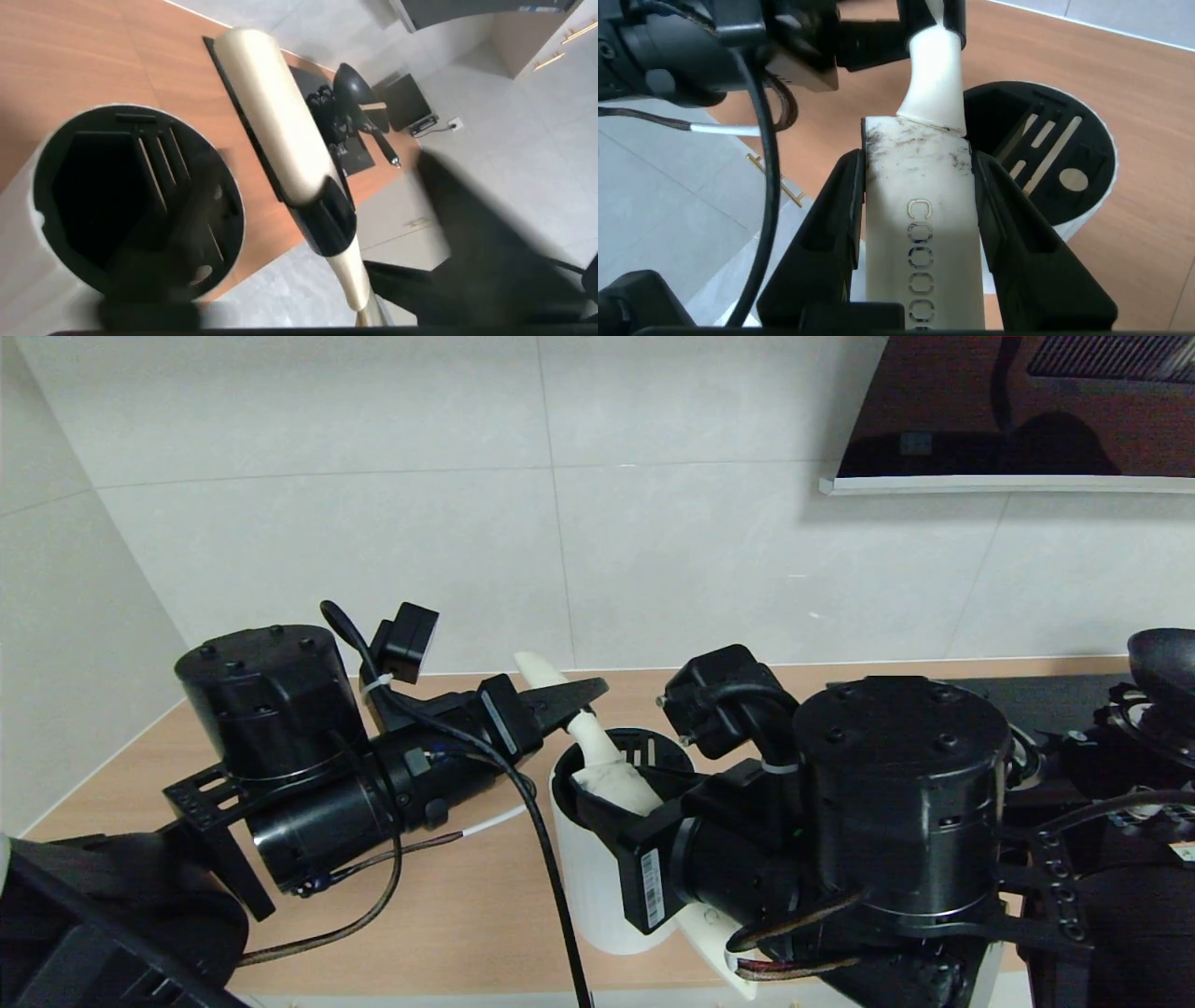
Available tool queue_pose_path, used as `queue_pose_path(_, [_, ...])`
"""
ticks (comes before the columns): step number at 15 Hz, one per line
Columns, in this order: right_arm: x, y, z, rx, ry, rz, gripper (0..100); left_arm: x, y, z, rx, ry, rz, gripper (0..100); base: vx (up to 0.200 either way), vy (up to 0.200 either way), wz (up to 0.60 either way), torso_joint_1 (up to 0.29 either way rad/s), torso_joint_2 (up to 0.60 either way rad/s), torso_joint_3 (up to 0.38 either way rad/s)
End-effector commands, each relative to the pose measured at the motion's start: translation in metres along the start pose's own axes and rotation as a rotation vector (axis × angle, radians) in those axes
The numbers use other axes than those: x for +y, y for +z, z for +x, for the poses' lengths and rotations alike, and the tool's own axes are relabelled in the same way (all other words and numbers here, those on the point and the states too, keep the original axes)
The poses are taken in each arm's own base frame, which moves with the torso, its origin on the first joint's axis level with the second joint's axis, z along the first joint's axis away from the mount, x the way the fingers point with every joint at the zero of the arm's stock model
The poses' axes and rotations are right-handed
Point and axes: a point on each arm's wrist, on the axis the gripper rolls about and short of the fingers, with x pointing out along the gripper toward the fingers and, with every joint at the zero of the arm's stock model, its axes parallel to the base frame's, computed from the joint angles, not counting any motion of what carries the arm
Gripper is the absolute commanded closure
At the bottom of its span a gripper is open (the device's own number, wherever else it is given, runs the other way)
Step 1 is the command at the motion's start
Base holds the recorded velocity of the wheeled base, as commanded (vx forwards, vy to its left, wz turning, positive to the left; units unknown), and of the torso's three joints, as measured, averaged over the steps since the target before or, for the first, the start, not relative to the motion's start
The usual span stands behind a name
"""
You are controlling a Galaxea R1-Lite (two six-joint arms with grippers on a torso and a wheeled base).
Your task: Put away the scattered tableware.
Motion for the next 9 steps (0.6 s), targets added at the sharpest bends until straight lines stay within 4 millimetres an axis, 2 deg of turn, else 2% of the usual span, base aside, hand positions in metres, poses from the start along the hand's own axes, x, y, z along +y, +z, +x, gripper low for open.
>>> queue_pose_path(1, [0.0003, -0.0003, 0.0002, 0.001, 0.001, -0.001, 100, -0.0003, 0.0001, -0.0003, 0.0, -0.001, 0.0, 100, 0.0, 0.0, 0.0, 0.0, 0.0, 0.0])
queue_pose_path(9, [-0.0001, 0.0017, 0.0002, -0.008, -0.009, 0.004, 100, -0.0013, 0.0003, -0.0008, -0.002, -0.004, 0.001, 100, 0.0, 0.0, 0.0, 0.0, 0.0, 0.0])
